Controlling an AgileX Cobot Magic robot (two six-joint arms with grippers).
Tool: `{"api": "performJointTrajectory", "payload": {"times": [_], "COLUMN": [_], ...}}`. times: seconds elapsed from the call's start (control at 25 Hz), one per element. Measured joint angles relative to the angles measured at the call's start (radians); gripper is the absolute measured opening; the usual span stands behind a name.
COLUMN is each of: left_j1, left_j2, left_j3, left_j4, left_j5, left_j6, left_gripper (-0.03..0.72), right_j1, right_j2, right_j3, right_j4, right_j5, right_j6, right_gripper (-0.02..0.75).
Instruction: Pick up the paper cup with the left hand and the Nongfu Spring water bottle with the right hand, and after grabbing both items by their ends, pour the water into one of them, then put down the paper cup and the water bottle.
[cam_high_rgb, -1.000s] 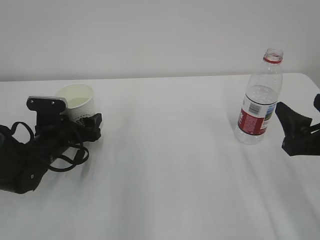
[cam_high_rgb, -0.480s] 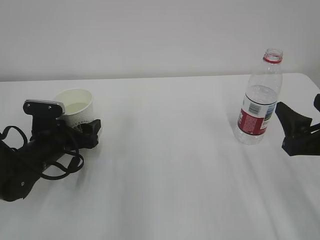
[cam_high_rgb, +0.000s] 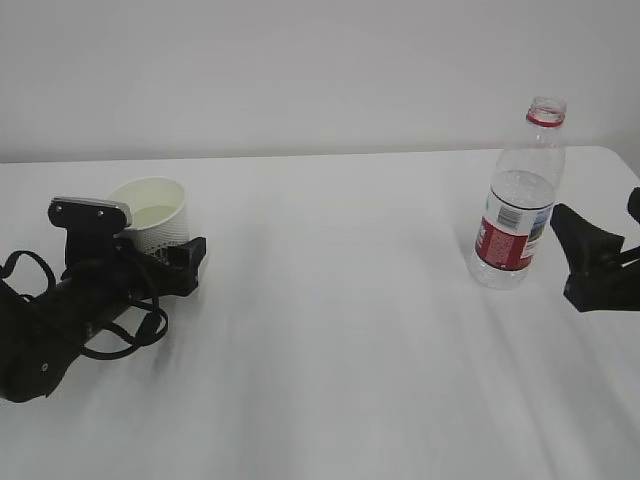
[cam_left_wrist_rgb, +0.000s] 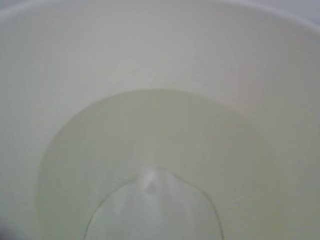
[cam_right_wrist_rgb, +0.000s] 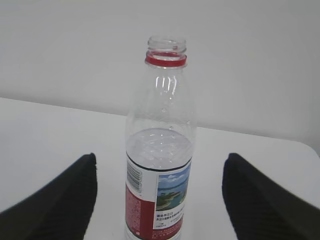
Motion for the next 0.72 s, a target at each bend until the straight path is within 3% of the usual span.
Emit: {"api": "performJointTrajectory", "payload": {"times": [0.36, 0.56, 0.72], "left_j1": [0.000, 0.000, 0.000], "left_j2": [0.000, 0.000, 0.000], "left_j3": [0.000, 0.000, 0.000], "left_j4": [-0.004, -0.004, -0.004], "left_j5": [-0.002, -0.004, -0.004], "left_j6": [0.000, 0.000, -0.041], "left_gripper": [0.554, 0.564, 0.636], "right_j1": [0.000, 0.000, 0.000], "right_j2": [0.000, 0.000, 0.000], "right_j3": [0.000, 0.000, 0.000], "right_j4": [0.000, 0.000, 0.000], "right_j5": [0.000, 0.000, 0.000], "right_j6": [0.000, -0.002, -0.002], "right_gripper": [0.593, 0.593, 0.593]}}
